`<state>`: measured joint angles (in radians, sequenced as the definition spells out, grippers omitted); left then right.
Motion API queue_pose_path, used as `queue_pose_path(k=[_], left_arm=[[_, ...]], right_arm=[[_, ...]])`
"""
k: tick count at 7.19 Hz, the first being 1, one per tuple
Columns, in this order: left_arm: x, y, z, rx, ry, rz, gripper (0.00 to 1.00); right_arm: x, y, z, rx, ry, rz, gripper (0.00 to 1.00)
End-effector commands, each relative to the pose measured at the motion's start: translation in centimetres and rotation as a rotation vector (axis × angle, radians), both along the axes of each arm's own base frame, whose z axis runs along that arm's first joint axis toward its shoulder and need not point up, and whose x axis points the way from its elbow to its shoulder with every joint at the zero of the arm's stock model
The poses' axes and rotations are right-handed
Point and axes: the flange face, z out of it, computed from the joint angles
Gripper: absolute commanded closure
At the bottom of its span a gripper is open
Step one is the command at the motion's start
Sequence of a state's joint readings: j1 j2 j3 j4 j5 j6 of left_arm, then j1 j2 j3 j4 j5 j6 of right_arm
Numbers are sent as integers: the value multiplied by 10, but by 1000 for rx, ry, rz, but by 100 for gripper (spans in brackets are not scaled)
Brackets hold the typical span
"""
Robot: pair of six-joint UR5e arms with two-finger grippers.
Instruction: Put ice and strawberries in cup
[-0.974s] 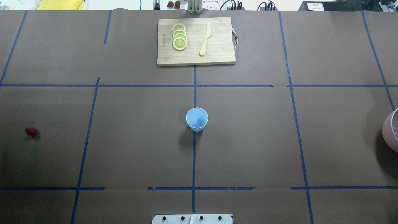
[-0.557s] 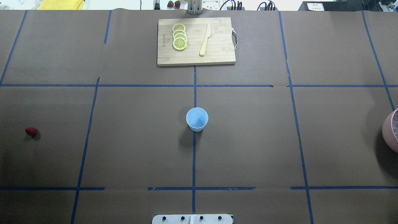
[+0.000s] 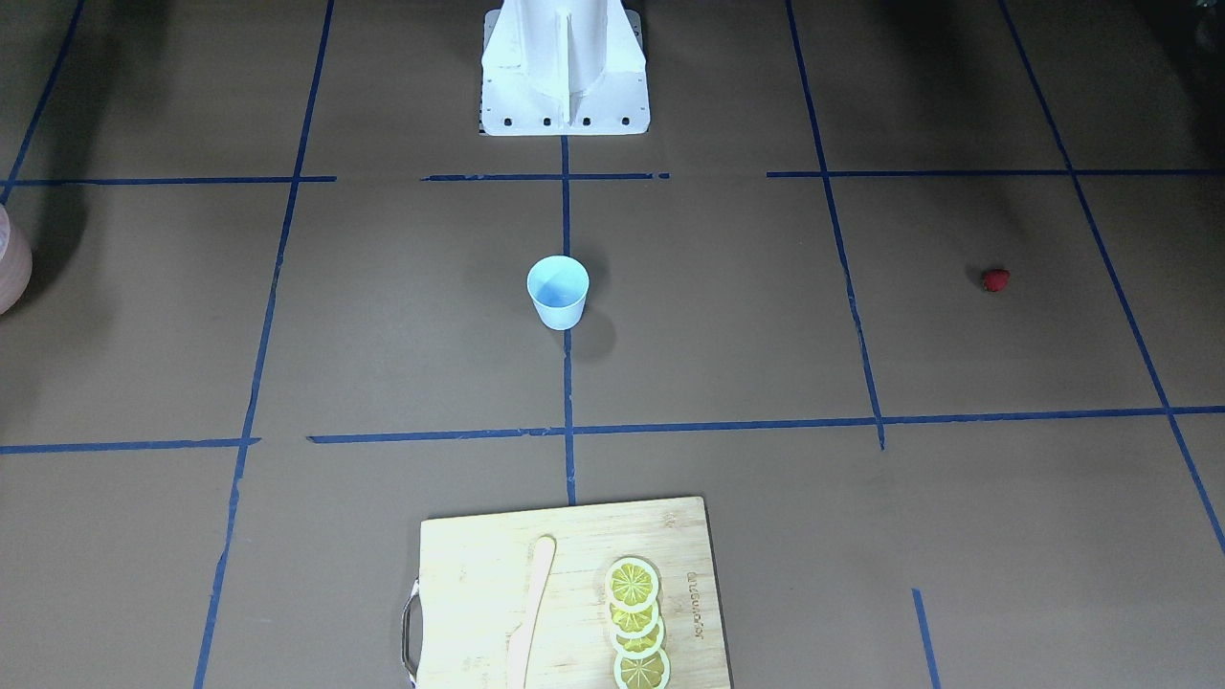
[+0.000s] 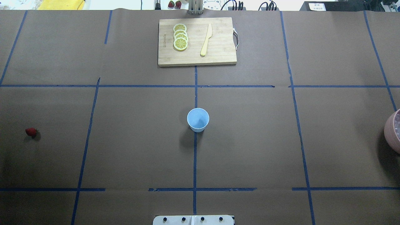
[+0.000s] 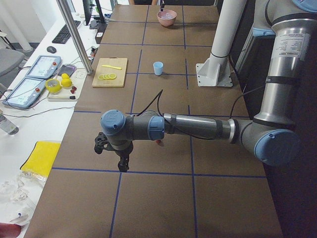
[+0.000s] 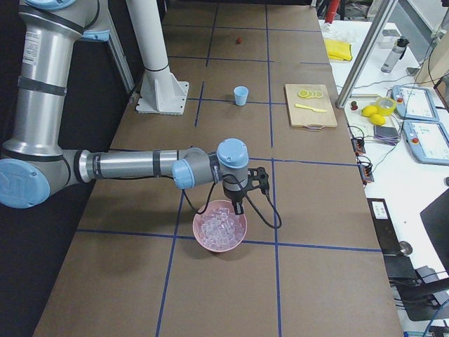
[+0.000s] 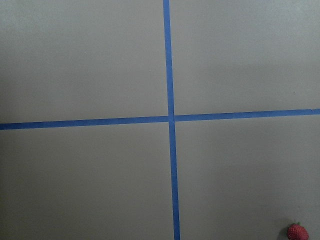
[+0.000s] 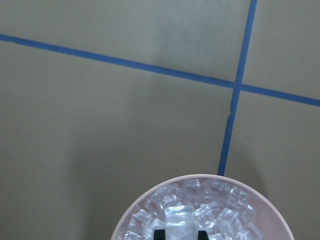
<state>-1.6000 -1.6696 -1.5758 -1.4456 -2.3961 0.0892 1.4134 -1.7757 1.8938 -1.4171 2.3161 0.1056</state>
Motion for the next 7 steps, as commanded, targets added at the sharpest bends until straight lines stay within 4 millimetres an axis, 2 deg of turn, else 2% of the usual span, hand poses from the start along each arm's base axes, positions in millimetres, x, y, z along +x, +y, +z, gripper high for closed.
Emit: queue_pose_path(k=[1,2,3,4,5,7], left_arm=[[0,1,1,-2,0,0,0],[-1,1,1,-2,0,-2,0],[-1,2,2,-6,2,-2,0],[0,2,2,-5,2,1,0],[0,2,5,-10,2,1,0],[0,2,7,-13,0,1,0]], right_arm=[[-3,-30,-93,3,-3,13,100],[-24,-56,-130,23,-13,-16,100],[-60,-76,-169,3,-35,-2,100],[-112,-87,-209,-29,-70,4,100],[-174,-87,-251,-76,-104,1,100],[-277,-65,-320,-140,-123,29,100]])
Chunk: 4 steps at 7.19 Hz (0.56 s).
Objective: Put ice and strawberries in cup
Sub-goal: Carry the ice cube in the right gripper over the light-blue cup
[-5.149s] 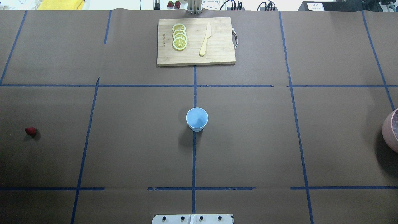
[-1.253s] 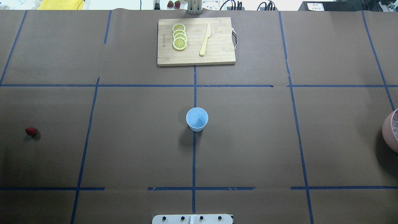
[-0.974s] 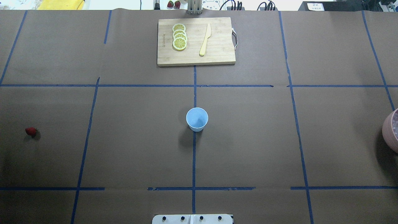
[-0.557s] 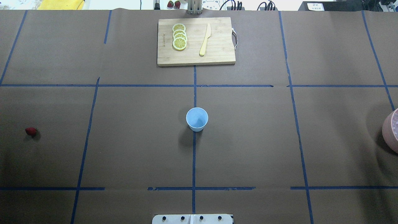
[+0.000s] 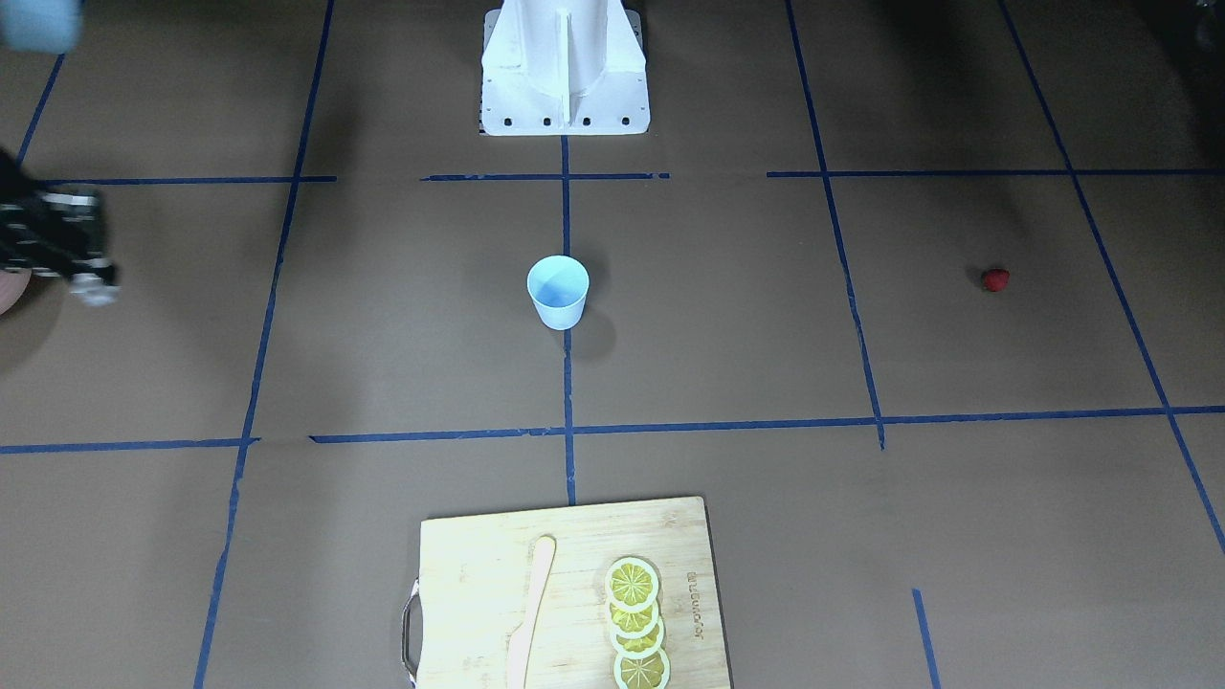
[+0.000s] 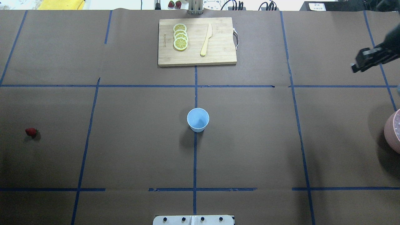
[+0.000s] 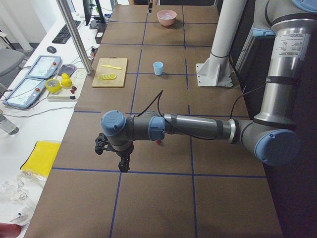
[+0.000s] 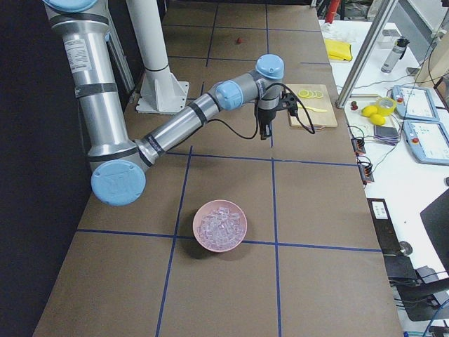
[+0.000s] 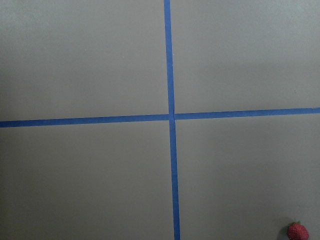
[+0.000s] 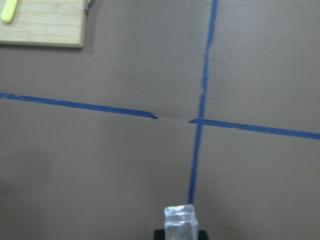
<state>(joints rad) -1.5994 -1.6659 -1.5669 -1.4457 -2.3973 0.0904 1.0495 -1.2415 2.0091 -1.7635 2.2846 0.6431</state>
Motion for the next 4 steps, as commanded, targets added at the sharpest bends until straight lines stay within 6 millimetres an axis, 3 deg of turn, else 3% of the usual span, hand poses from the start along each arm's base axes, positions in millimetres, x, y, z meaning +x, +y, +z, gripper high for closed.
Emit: queue_pose_path(k=[1,4], left_arm=[[0,0,2,-3,-1,0,0],[0,0,3,-4,-1,0,0]], right_arm=[[-104,32,-66,-62,-10,37,100],[-191,71,-122,-79,-17,68,100]])
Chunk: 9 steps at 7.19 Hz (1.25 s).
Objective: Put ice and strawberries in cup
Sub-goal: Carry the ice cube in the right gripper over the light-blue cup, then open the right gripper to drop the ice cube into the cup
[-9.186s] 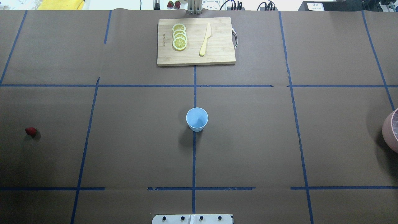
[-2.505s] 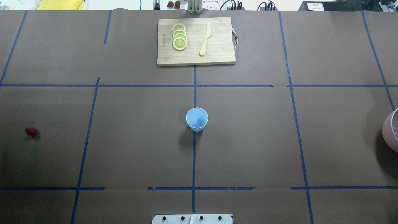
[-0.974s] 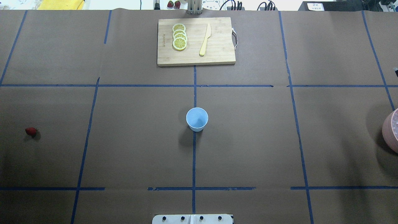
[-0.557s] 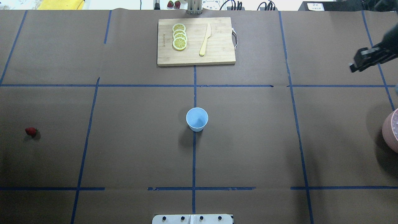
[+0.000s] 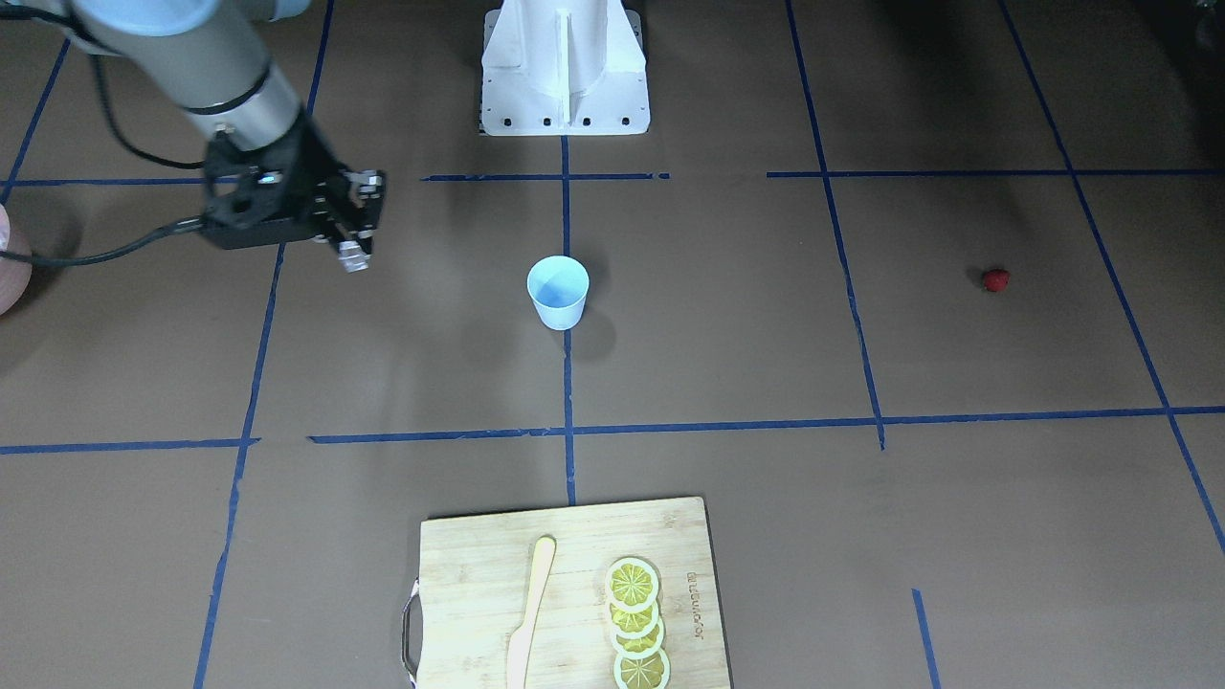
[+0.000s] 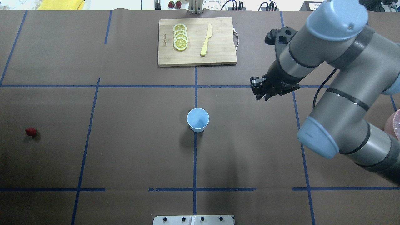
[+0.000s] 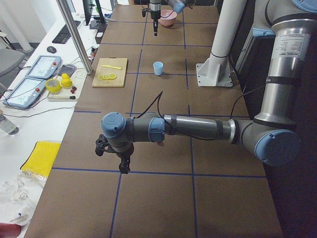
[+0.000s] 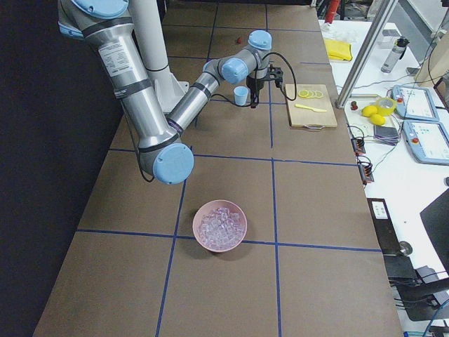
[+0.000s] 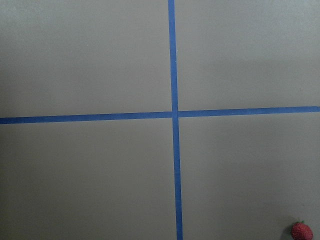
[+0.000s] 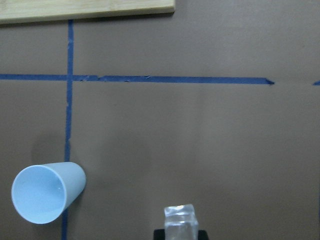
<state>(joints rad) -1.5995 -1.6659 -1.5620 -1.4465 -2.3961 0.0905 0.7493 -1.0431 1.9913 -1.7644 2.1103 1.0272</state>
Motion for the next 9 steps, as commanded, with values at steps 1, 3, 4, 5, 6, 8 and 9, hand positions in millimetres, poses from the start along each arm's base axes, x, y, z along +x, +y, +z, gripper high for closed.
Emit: queue_pose_path(k=[1,3,4,5,6,8,9], left_arm=[[1,0,0,-2,0,1,0],[0,-1,0,0,0,0,0],[0,0,0,-2,-2,0,0],[0,-1,0,-1,-2,0,0],[0,-1,0,0,-2,0,0],[0,-1,-1,1,0,0,0],[0,-1,-1,1,0,0,0]], right_arm=[[-78,27,-43,-14,9,30,100],[-143,41,-65,-12,45,46,100],[-166,38,-79,-18,55,42,100],[-185,29,-86,-27,73,41,100],[-189,30,-83,-30,80,36,100],[-193,29,-77,-27,96,44,100],[-196,27,-74,-31,106,45,99]])
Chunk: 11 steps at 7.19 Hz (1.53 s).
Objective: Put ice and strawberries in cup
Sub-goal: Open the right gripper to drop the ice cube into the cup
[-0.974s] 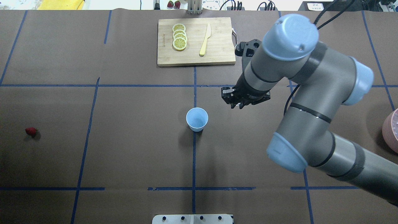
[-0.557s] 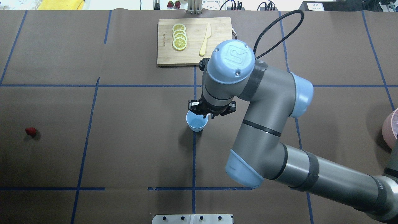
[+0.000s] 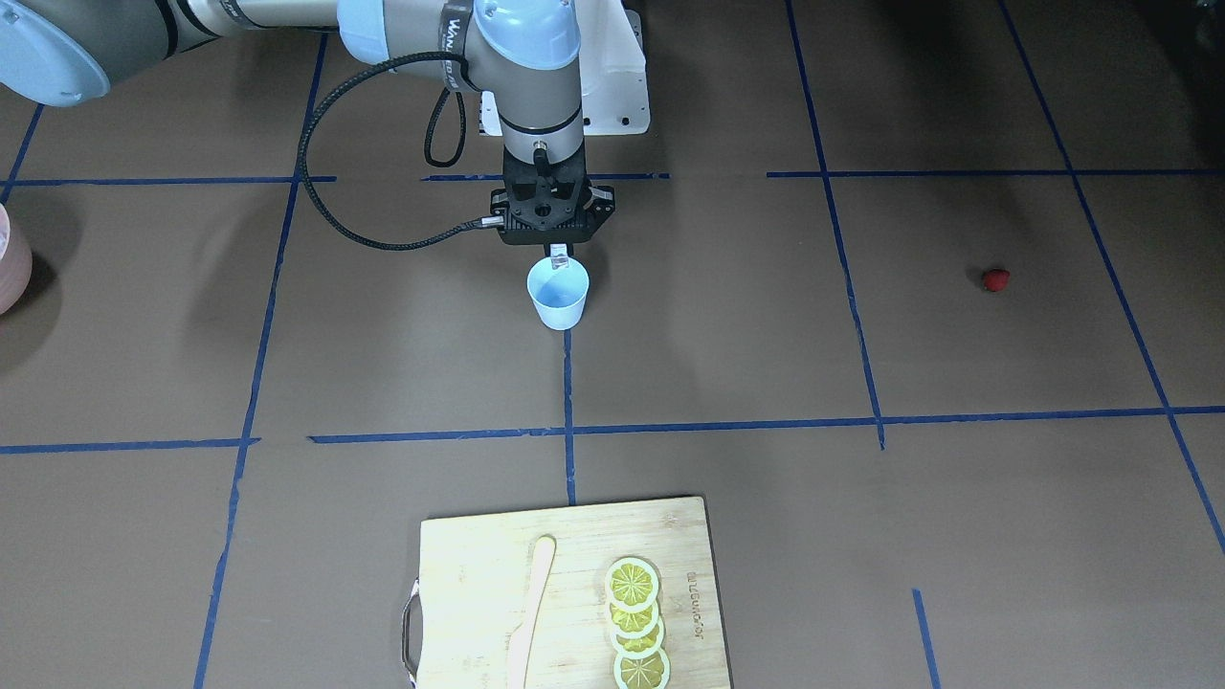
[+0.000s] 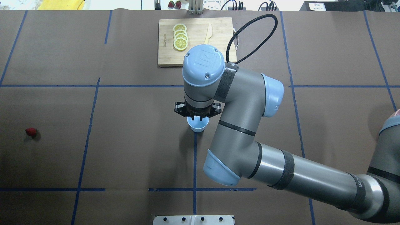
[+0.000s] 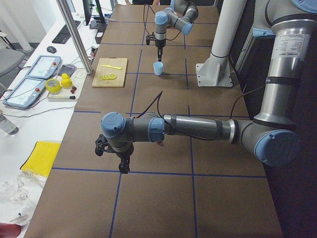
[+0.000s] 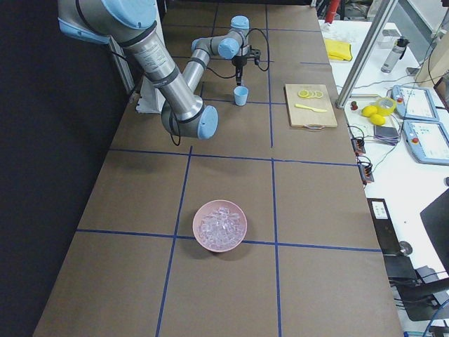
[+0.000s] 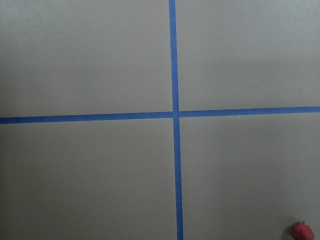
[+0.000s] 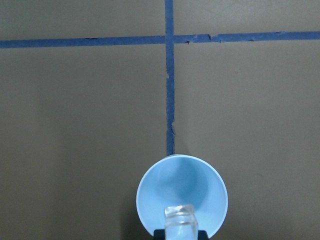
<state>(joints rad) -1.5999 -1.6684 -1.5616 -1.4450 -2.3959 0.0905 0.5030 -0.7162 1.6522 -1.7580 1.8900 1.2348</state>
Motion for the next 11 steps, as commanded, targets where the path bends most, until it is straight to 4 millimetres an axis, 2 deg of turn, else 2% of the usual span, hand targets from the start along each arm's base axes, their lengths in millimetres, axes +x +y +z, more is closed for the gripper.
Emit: queue_pose_path(k=[1,2,5,6,9,10,11], left_arm=[[0,0,0,1,0,0,0],[0,0,0,1,0,0,0],[1,-1,0,1,0,2,0],[1,-1,0,1,-1,2,0],[1,-1,-1,2,-1,2,0],[0,0,-1,2,0,0,0],[0,-1,-3,8,0,0,0]], right_arm=[[-4,-3,4,2,15,7,97],[-7,1,5,2,17,2,80],[-12,8,5,3,16,-8,12],[-12,7,5,4,17,-7,3],[-3,2,2,13,11,6,2],[17,-8,-3,19,-7,28,1],[53,-16,9,36,-19,52,1]])
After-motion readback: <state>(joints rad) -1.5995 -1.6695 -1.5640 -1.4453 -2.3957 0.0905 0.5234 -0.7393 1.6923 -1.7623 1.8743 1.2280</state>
